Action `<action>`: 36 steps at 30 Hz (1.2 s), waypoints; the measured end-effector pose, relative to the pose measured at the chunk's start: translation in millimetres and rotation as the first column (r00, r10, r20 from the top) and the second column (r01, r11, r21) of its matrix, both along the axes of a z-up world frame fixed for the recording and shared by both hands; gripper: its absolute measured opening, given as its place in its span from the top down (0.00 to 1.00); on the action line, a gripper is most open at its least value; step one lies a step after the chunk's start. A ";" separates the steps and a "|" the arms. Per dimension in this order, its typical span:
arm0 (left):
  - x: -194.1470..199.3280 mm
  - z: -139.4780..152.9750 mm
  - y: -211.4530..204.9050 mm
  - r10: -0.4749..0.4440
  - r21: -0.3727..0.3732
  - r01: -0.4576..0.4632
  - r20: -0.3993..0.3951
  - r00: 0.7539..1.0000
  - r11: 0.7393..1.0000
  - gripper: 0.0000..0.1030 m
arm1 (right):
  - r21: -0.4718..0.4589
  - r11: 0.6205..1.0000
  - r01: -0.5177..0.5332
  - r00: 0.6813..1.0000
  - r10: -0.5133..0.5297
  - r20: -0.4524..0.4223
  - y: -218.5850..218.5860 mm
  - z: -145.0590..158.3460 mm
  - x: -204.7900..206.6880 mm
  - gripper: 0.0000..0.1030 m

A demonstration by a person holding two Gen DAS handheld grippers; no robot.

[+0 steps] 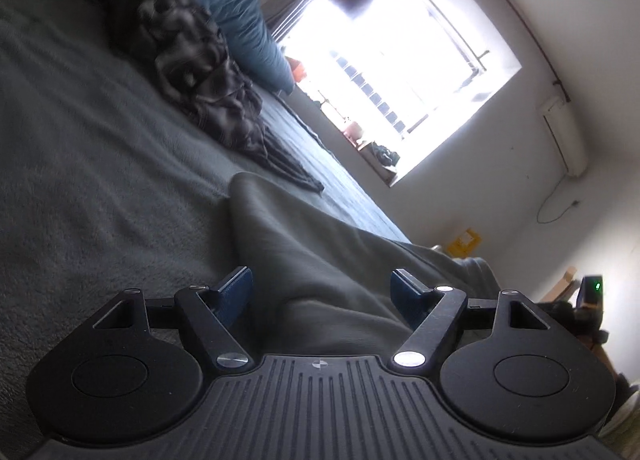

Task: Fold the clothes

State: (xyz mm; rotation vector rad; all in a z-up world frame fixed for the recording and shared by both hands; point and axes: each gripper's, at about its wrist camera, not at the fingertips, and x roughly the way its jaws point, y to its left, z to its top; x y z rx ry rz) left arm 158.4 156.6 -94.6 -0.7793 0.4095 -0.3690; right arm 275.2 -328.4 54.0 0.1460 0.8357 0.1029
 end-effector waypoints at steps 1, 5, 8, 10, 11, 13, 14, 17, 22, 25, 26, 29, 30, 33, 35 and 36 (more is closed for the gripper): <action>0.9 -1.1 0.8 -0.001 -0.006 0.001 -0.005 1.000 1.000 0.26 | 0.002 1.000 0.005 1.000 -0.005 -0.002 -6.8 -1.4 0.5 0.77; 1.3 -3.0 -1.8 -0.003 0.008 0.003 -0.013 1.000 1.000 0.26 | 0.014 0.999 0.032 0.999 -0.032 -0.013 -33.9 -7.4 3.0 0.77; 0.9 -3.3 -6.7 -0.010 0.032 0.011 -0.014 1.000 0.999 0.26 | 0.032 0.998 0.049 0.998 -0.048 -0.027 -53.1 -13.8 3.5 0.77; 0.7 -3.8 -9.4 -0.012 0.049 0.012 -0.015 1.000 0.999 0.26 | 0.043 0.998 0.053 0.998 -0.052 -0.036 -61.5 -18.4 4.2 0.77; 0.7 -4.0 -10.4 -0.012 0.055 0.013 -0.016 1.000 0.998 0.26 | 0.046 0.997 0.055 0.998 -0.053 -0.039 -65.3 -20.4 4.3 0.77; 1.0 -4.8 -11.2 -0.012 0.062 0.013 -0.019 1.000 0.998 0.26 | 0.052 0.997 0.057 0.998 -0.054 -0.042 -72.0 -23.4 5.4 0.77; 1.2 -5.2 -11.3 -0.011 0.063 0.012 -0.019 1.000 0.998 0.26 | 0.057 0.997 0.058 0.997 -0.056 -0.044 -75.4 -24.8 5.9 0.77; 1.7 -6.1 -11.8 -0.010 0.066 0.011 -0.020 1.000 0.998 0.26 | 0.067 0.996 0.064 0.997 -0.060 -0.048 -85.6 -28.7 6.2 0.77; 2.3 -6.9 -14.5 -0.010 0.081 0.012 -0.021 1.000 0.997 0.26 | 0.085 0.994 0.069 0.996 -0.064 -0.058 -101.5 -36.9 4.7 0.77; 2.4 -7.0 -14.7 -0.011 0.080 0.013 -0.022 1.000 0.997 0.26 | 0.115 0.990 0.079 0.994 -0.070 -0.079 -112.5 -50.6 9.3 0.75; 2.5 -7.0 -14.6 -0.011 0.079 0.013 -0.023 1.000 0.997 0.26 | 0.124 0.989 0.085 0.993 -0.075 -0.087 -116.3 -56.3 11.4 0.74; 2.5 -7.1 -14.4 -0.012 0.075 0.014 -0.024 1.000 0.997 0.26 | 0.213 0.962 0.168 0.980 -0.140 -0.143 -139.6 -76.0 17.5 0.56; 2.5 -7.1 -14.3 -0.012 0.073 0.014 -0.024 1.000 0.997 0.26 | 0.269 0.942 0.200 0.975 -0.163 -0.153 -149.1 -80.0 16.9 0.56; 2.6 -7.2 -14.0 -0.013 0.069 0.014 -0.026 1.000 0.998 0.26 | 0.280 0.926 0.252 0.966 -0.223 -0.133 -156.5 -71.7 10.8 0.55; 2.6 -7.2 -13.9 -0.013 0.066 0.015 -0.027 1.000 0.998 0.26 | 0.216 0.935 0.282 0.959 -0.269 -0.090 -154.7 -55.9 4.7 0.54; 2.7 -7.3 -13.8 -0.013 0.065 0.015 -0.027 1.000 0.998 0.26 | 0.175 0.936 0.306 0.952 -0.301 -0.057 -151.8 -46.1 0.0 0.54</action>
